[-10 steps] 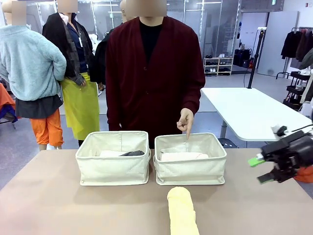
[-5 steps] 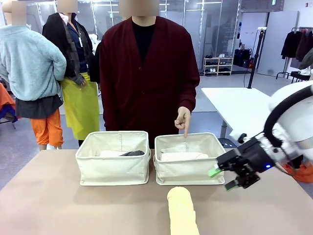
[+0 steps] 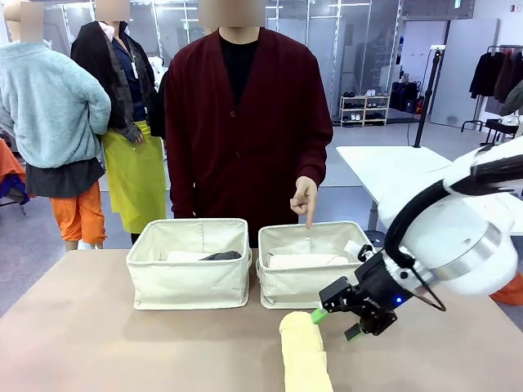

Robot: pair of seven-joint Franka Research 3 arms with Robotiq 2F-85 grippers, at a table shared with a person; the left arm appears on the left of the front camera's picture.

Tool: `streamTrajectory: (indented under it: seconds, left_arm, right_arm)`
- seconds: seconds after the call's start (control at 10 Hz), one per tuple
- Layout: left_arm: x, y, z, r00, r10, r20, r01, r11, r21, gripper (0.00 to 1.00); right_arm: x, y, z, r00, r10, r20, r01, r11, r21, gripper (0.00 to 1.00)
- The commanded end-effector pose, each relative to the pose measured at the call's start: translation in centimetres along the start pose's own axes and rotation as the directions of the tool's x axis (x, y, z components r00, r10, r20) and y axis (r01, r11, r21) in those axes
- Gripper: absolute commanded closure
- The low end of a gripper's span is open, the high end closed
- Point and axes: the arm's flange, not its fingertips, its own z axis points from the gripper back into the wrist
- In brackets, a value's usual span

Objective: Divide the towels into two baskets.
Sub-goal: Pick up one hotel-folded towel from the bottom of the table and place it in the Fabric basket indicated by the person.

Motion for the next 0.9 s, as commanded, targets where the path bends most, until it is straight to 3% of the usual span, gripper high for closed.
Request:
streamTrajectory:
  seconds: [0.0, 0.7, 0.8]
  left_arm:
    - [-0.4, -0.5, 0.1, 1.0, -0.003, -0.006, 0.003, 1.0, -0.001, 0.24]
    - [-0.4, -0.5, 0.1, 1.0, -0.003, -0.006, 0.003, 1.0, -0.001, 0.24]
    - [-0.4, -0.5, 0.1, 1.0, -0.003, -0.006, 0.003, 1.0, -0.001, 0.24]
  right_arm:
    - [-1.9, 0.4, -1.4, 0.999, -0.041, 0.027, 0.041, 0.999, -0.022, 0.0]
    - [-2.6, 0.9, -5.5, 0.994, -0.046, 0.097, 0.05, 0.998, -0.04, 0.0]
    - [-2.7, 1.1, -5.8, 0.995, -0.035, 0.089, 0.04, 0.998, -0.051, 0.15]
